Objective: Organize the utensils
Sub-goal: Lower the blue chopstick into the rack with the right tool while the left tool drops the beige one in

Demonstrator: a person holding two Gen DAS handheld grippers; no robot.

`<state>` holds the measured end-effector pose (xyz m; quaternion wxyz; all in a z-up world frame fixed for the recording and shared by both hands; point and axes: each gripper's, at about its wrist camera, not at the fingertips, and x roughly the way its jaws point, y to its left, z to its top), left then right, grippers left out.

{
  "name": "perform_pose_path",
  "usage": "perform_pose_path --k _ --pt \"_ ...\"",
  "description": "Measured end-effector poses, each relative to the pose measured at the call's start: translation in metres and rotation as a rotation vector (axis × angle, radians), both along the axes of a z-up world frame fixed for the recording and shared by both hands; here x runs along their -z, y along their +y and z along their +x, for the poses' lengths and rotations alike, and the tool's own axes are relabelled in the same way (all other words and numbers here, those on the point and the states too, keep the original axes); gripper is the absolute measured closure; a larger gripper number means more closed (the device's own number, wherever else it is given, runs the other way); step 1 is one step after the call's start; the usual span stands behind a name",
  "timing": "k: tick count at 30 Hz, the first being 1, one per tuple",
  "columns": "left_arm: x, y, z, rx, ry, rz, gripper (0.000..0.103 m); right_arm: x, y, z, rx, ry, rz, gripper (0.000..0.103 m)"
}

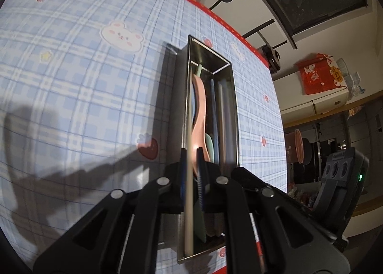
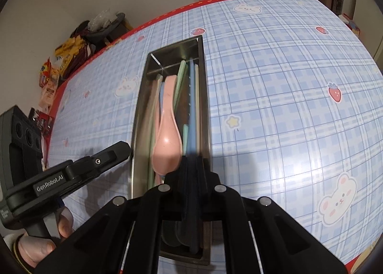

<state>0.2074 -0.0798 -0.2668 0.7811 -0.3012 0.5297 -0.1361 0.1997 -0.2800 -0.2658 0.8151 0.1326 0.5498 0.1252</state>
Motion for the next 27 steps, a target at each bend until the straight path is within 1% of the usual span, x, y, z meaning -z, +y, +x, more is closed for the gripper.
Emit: perform_pose_path --k 1,3,4,5,6,7,8,10,12,13,14,16,18,19,21,22,23,26,27 --pt "-0.004 0.003 -0.001 0.001 -0.010 0.008 0.085 -0.001 0.000 0.001 0.004 0.000 0.000 0.093" --pt "-0.012 0.009 -0.001 -0.001 -0.030 0.021 0.082 -0.010 -0.002 0.002 0.011 -0.016 0.001 0.085" --pt "-0.018 0.013 -0.002 -0.002 -0.041 0.036 0.080 -0.016 -0.002 0.002 0.015 -0.028 -0.003 0.077" --pt "-0.023 0.017 -0.003 -0.003 -0.050 0.048 0.078 -0.021 -0.003 0.002 0.019 -0.041 -0.009 0.065" --pt "-0.032 0.022 -0.003 -0.005 -0.069 0.069 0.073 -0.029 -0.003 0.002 0.024 -0.057 -0.019 0.060" --pt "-0.040 0.027 -0.004 -0.005 -0.089 0.091 0.068 -0.037 -0.003 0.002 0.029 -0.078 -0.031 0.051" --pt "-0.046 0.030 -0.005 -0.003 -0.105 0.109 0.066 -0.047 -0.003 0.002 0.031 -0.104 -0.046 0.043" --pt "-0.065 0.041 -0.008 0.000 -0.152 0.165 0.058 -0.067 -0.003 0.001 0.028 -0.156 -0.071 0.034" --pt "-0.084 0.049 -0.011 0.003 -0.192 0.216 0.055 -0.084 -0.004 0.000 0.022 -0.195 -0.085 0.027" --pt "-0.093 0.053 -0.013 0.006 -0.212 0.239 0.051 -0.092 -0.004 -0.002 0.017 -0.216 -0.091 0.020" --pt "-0.103 0.057 -0.015 0.010 -0.233 0.262 0.049 -0.104 -0.003 -0.004 0.013 -0.244 -0.101 0.013" --pt "-0.124 0.065 -0.021 0.022 -0.284 0.317 0.044 -0.125 -0.003 -0.010 0.010 -0.301 -0.124 0.006" --pt "-0.145 0.071 -0.029 0.037 -0.334 0.367 0.040 -0.142 0.000 -0.016 0.003 -0.344 -0.141 0.006" --pt "-0.154 0.074 -0.033 0.044 -0.358 0.387 0.033 -0.150 0.001 -0.019 -0.001 -0.363 -0.151 0.006" --pt "-0.175 0.077 -0.041 0.055 -0.408 0.428 0.026 -0.166 0.004 -0.026 -0.007 -0.402 -0.171 0.006" --pt "-0.183 0.078 -0.046 0.061 -0.431 0.447 0.019 -0.174 0.005 -0.030 -0.008 -0.421 -0.174 0.006" --pt "-0.195 0.079 -0.052 0.065 -0.462 0.467 0.016 -0.183 0.006 -0.036 -0.009 -0.442 -0.174 0.006" --pt "-0.217 0.077 -0.065 0.075 -0.518 0.503 0.010 -0.206 0.008 -0.050 0.003 -0.495 -0.176 0.006" --pt "-0.226 0.076 -0.071 0.076 -0.539 0.514 0.006 -0.212 0.008 -0.055 0.007 -0.511 -0.182 0.006"
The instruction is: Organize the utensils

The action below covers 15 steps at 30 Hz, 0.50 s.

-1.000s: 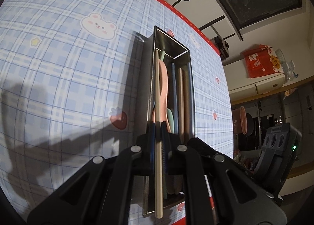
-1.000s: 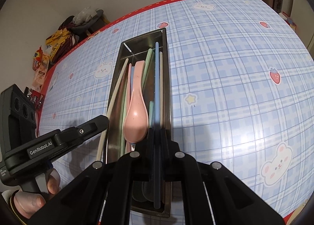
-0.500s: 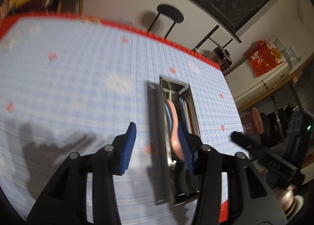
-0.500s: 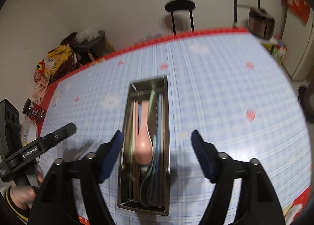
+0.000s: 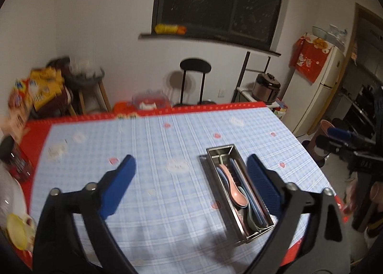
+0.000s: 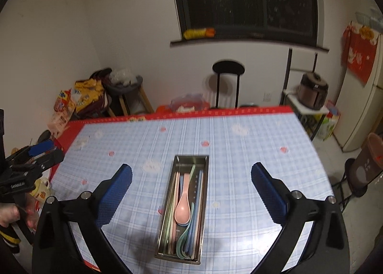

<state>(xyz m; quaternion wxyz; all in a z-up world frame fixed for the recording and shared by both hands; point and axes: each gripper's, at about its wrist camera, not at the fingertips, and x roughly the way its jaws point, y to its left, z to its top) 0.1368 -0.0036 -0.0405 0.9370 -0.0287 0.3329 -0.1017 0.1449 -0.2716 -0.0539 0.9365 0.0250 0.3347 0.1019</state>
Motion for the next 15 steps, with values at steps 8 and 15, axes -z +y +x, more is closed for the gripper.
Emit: perform_pose_path --k 8,15 --pt "-0.046 -0.004 -0.038 0.006 -0.115 0.059 0.005 -0.047 0.008 -0.048 0.013 -0.122 -0.041 0.006" --pt "-0.070 -0.008 -0.069 -0.016 -0.174 0.071 0.005 -0.064 0.007 -0.079 0.026 -0.157 -0.023 0.006"
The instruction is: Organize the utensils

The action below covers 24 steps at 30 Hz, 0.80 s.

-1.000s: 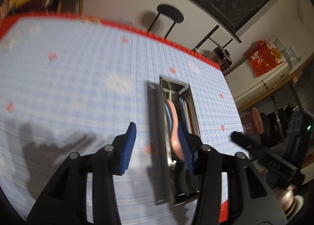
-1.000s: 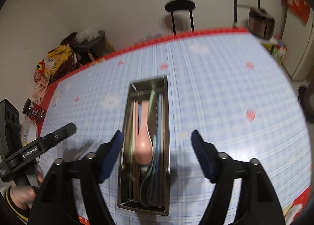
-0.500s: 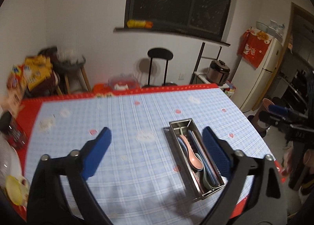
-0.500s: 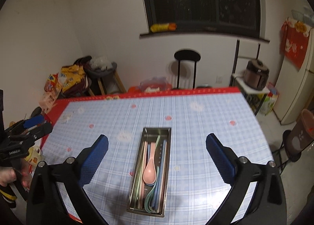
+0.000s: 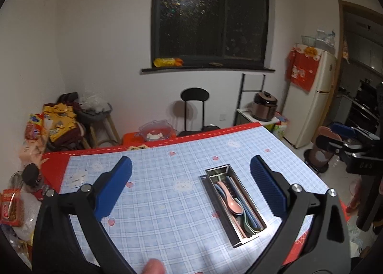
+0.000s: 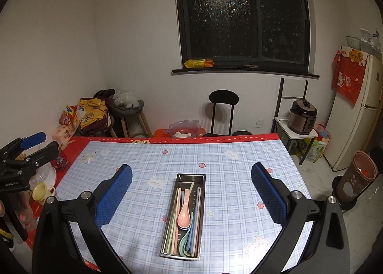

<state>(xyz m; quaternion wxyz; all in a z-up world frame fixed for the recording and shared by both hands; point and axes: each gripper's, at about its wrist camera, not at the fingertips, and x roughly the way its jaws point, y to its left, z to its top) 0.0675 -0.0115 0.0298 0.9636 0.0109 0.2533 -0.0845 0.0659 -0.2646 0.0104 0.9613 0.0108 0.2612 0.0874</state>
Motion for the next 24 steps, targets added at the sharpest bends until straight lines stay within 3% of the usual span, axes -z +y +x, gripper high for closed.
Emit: perform_pose_path --k 12,24 --pt "-0.007 0.011 -0.016 -0.079 -0.003 0.026 0.005 -0.007 -0.001 -0.020 0.031 -0.010 -0.032 0.006" --pt "-0.003 0.008 -0.020 -0.079 0.009 0.079 0.005 -0.003 0.008 -0.021 0.056 0.018 -0.092 0.006"
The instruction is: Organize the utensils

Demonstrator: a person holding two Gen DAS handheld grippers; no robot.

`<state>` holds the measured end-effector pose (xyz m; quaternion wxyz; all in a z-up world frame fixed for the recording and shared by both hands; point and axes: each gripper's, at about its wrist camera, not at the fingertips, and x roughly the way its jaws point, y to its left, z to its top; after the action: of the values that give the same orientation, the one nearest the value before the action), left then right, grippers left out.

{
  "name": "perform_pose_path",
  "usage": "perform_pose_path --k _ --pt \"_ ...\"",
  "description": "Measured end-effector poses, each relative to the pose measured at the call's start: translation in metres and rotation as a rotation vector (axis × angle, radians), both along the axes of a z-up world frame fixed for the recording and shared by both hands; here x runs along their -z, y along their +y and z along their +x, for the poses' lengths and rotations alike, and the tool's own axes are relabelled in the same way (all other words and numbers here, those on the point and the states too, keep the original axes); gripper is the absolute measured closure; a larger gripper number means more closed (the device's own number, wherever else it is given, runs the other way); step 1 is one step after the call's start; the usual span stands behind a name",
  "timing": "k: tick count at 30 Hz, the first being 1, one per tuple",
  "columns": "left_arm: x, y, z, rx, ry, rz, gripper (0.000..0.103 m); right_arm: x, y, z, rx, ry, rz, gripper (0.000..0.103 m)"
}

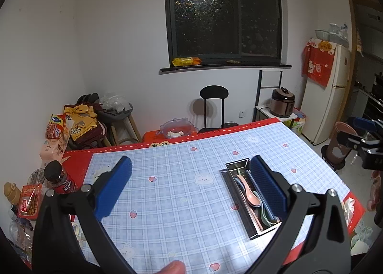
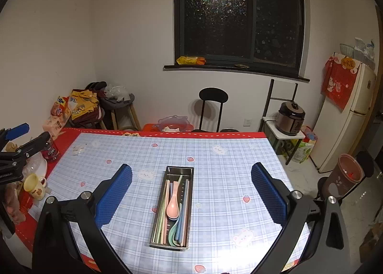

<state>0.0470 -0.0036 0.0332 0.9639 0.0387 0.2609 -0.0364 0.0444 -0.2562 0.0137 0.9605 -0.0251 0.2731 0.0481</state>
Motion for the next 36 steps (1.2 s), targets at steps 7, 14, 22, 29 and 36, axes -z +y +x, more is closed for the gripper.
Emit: perform_pose_path --k 7,14,22,29,36 --pt "0.001 -0.006 -0.003 0.022 0.004 -0.010 0.005 -0.003 0.003 -0.002 0.013 0.012 -0.029 0.006" --pt "0.002 -0.009 -0.004 0.030 0.009 -0.012 0.005 -0.004 0.004 -0.003 0.014 0.020 -0.021 0.006" --pt "0.001 -0.011 -0.006 0.035 0.007 -0.017 0.005 -0.004 0.006 -0.006 0.032 0.010 -0.054 0.006" --pt "-0.003 -0.014 -0.007 0.043 -0.004 -0.024 0.005 -0.001 0.006 -0.004 0.040 0.018 -0.062 0.006" --pt "-0.003 -0.015 -0.004 0.047 0.002 -0.037 0.005 0.002 0.002 -0.003 0.054 0.021 -0.061 0.006"
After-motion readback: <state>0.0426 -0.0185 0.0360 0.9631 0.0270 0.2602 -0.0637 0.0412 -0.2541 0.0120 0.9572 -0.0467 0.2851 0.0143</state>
